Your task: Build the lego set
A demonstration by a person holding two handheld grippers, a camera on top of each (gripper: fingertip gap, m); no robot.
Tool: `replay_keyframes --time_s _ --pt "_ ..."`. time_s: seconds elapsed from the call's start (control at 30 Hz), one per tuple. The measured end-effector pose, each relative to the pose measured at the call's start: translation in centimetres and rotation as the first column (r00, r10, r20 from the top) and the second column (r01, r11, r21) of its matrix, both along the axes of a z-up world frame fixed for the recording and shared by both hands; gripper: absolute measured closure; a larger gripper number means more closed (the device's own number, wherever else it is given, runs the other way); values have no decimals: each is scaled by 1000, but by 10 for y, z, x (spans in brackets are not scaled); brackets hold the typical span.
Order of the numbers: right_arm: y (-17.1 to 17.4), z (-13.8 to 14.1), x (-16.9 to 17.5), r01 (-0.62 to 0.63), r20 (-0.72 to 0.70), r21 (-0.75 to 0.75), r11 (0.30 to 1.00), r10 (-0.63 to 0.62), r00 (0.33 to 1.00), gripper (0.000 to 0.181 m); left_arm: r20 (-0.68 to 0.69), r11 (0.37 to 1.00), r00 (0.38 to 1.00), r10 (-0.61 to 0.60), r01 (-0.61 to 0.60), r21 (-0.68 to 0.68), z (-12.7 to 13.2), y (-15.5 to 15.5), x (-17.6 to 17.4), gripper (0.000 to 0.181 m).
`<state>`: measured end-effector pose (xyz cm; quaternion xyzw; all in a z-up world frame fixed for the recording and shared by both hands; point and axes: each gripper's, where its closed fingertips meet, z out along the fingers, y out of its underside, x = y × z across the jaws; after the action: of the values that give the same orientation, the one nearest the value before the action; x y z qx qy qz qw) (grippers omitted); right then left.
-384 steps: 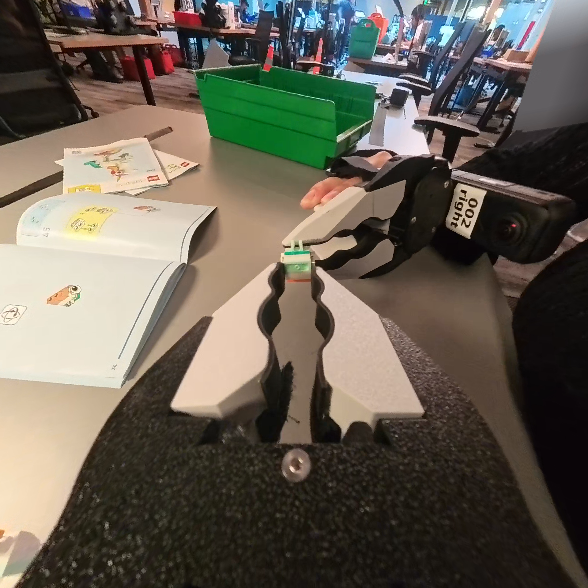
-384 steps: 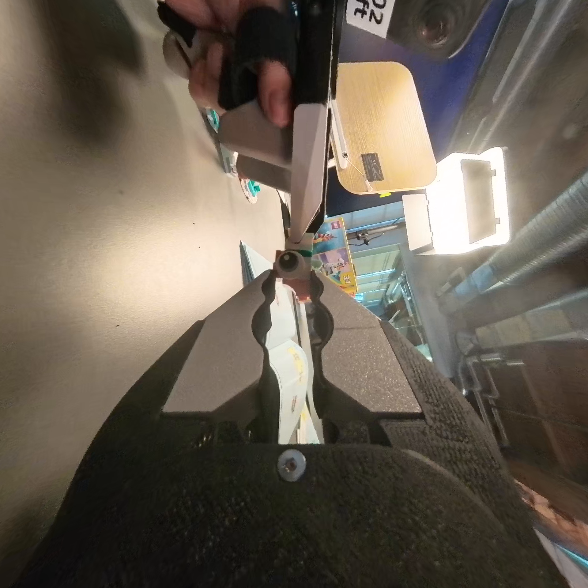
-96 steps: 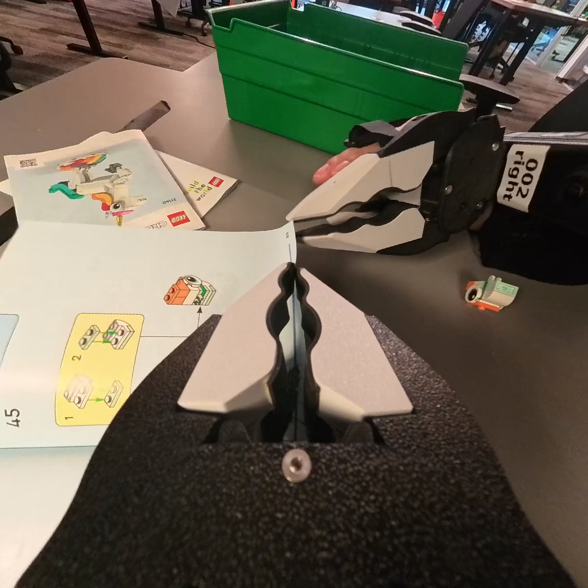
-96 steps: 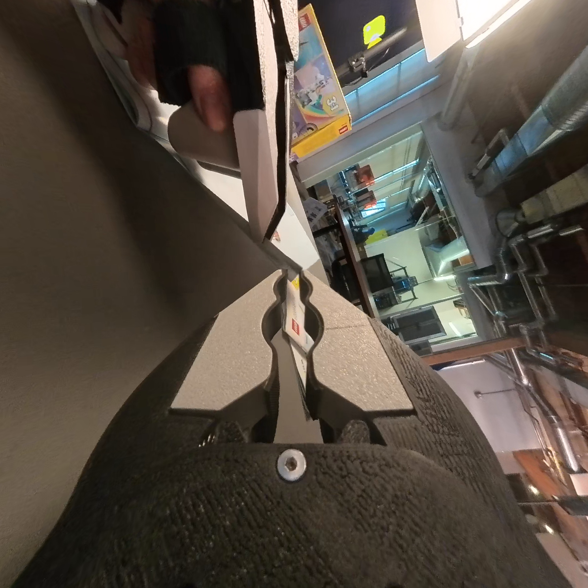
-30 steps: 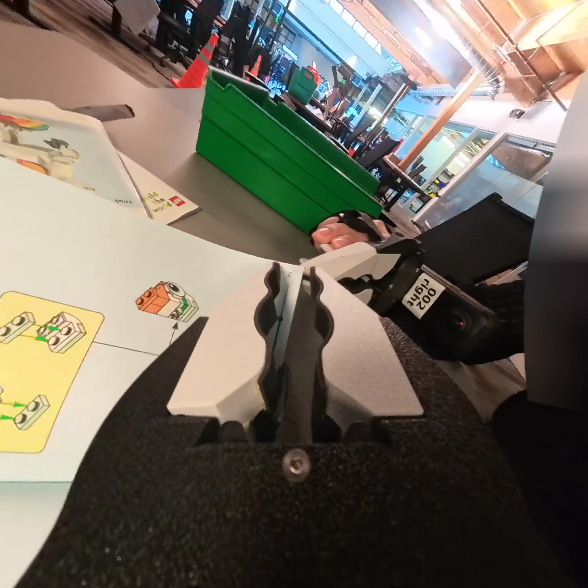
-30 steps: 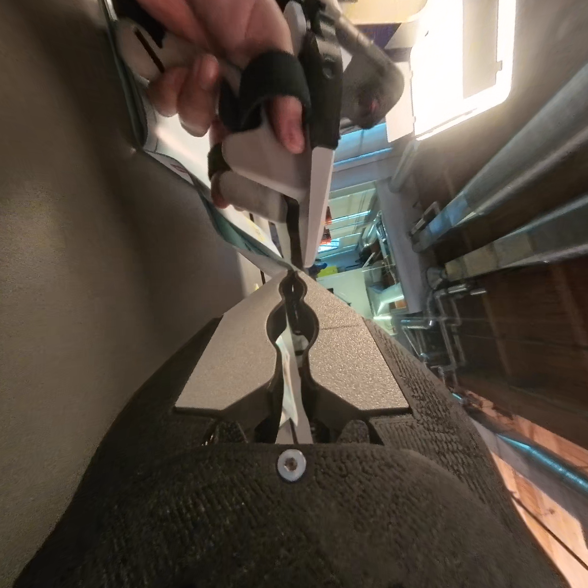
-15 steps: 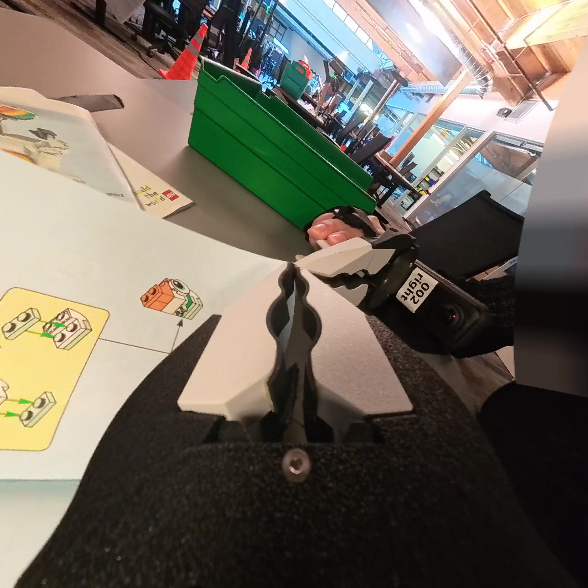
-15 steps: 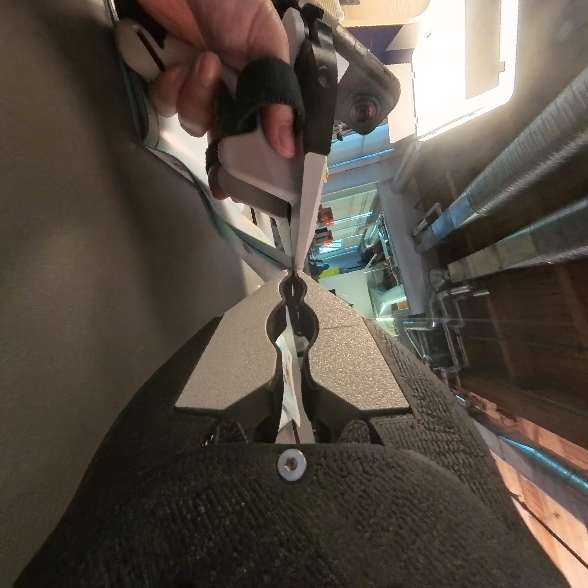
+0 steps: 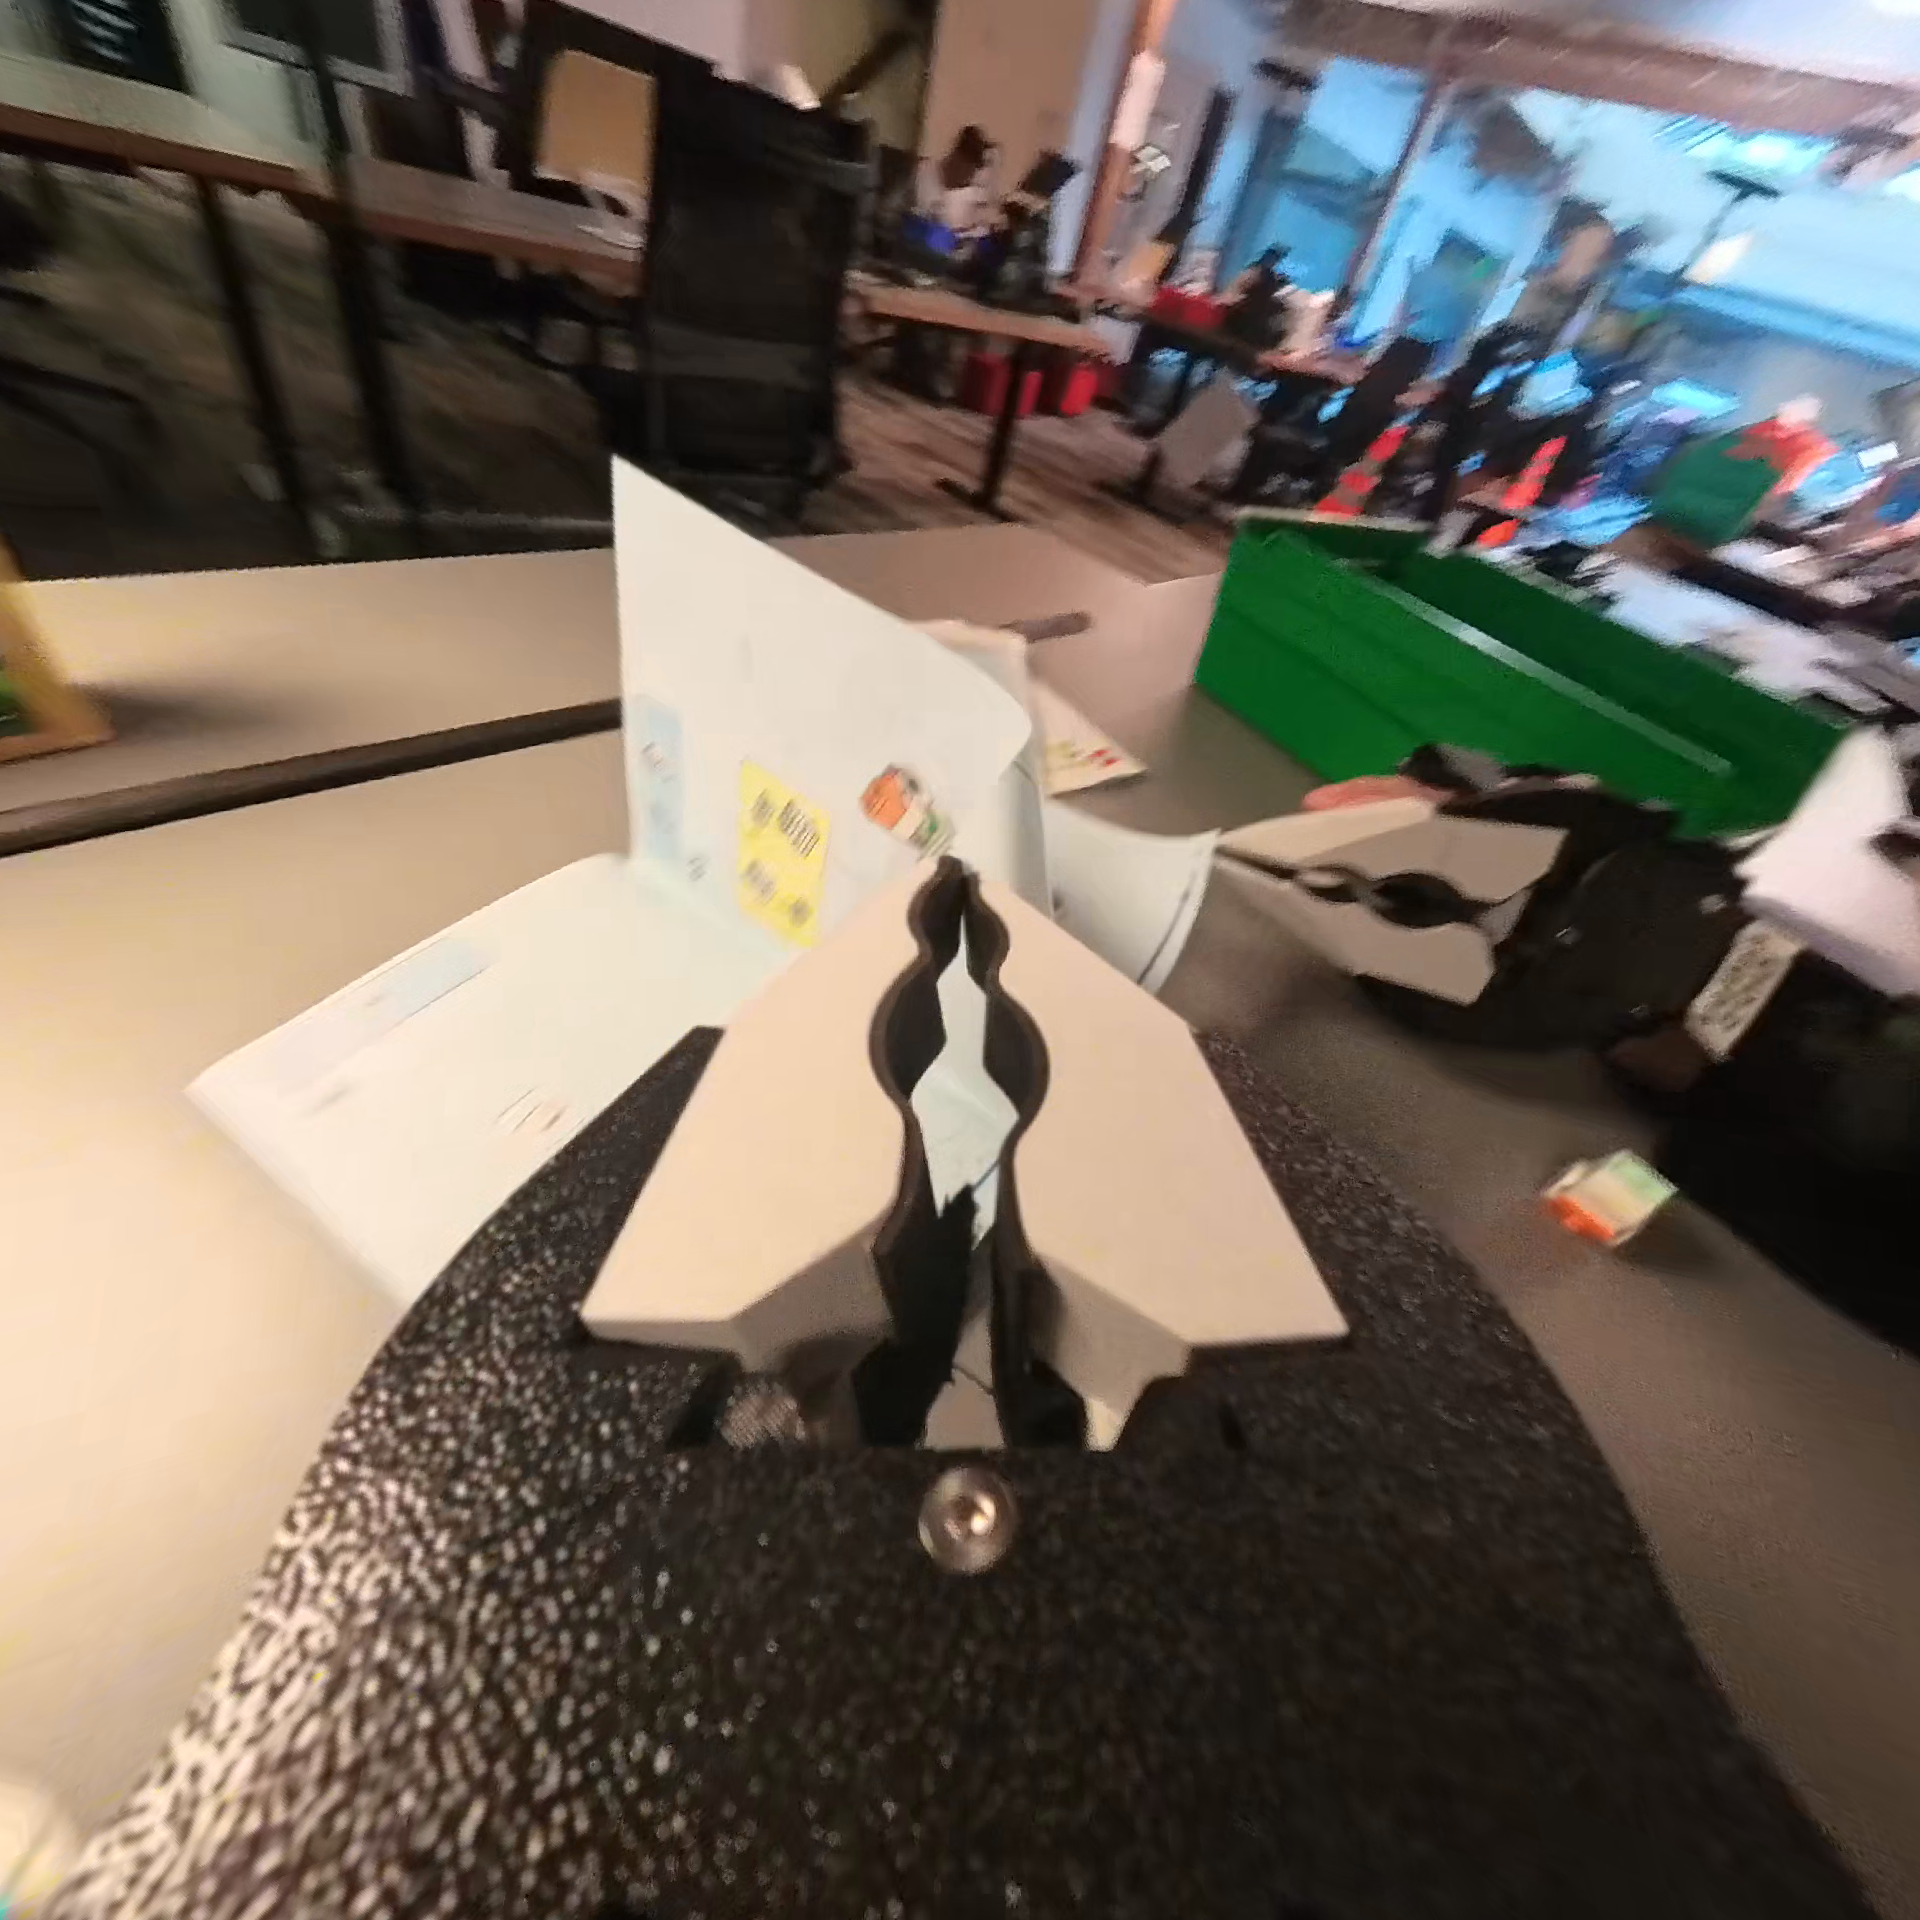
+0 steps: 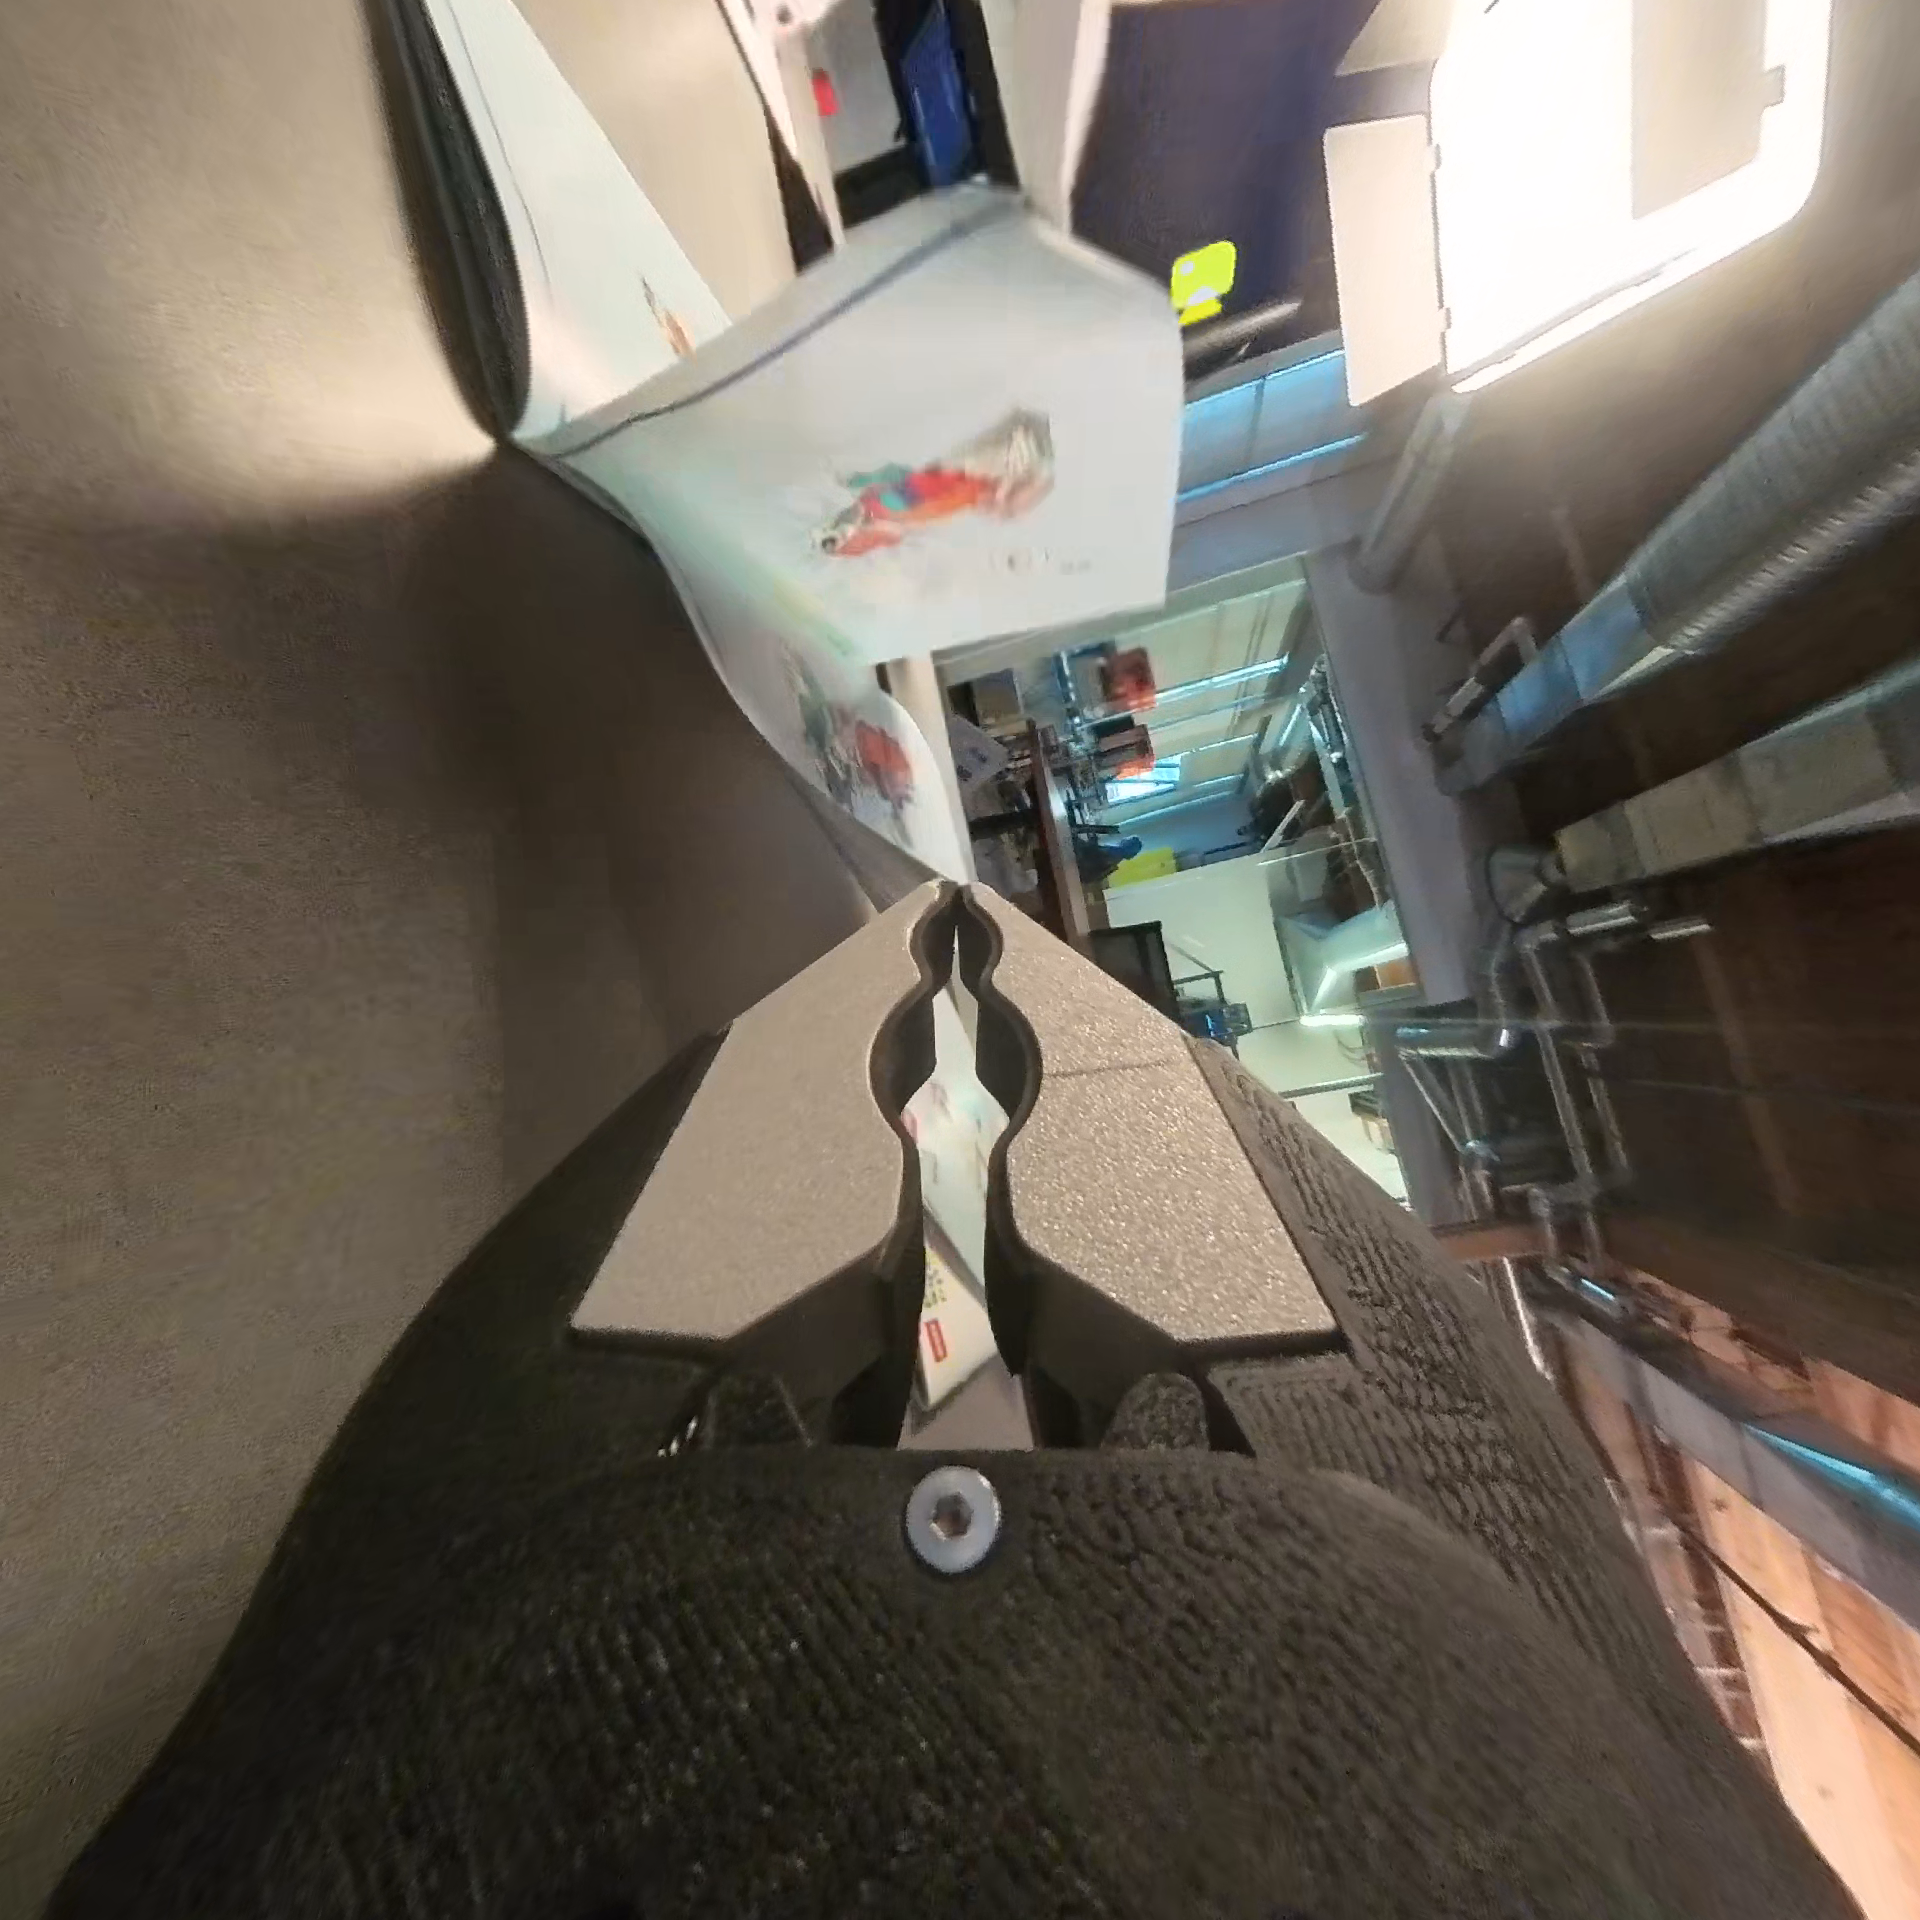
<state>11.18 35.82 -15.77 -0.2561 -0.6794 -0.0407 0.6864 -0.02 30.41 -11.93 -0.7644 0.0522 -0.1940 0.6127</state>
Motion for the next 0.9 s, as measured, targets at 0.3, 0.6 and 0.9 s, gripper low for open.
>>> replay_keyframes --time_s 0.3,0.6,0.9 --pt "-1 -6 -1 -5 22 -30 1000 5 1000 181 31 982 992 125 -119 -150 -39 -38 -29 181" --pt "1 -6 0 1 13 -56 998 0 1000 181 213 988 975 71 -39 -152 -32 -40 -19 166" --pt "1 -7 0 -1 14 -66 998 2 1000 181 525 993 851 -13 72 -93 -9 -47 -15 158"
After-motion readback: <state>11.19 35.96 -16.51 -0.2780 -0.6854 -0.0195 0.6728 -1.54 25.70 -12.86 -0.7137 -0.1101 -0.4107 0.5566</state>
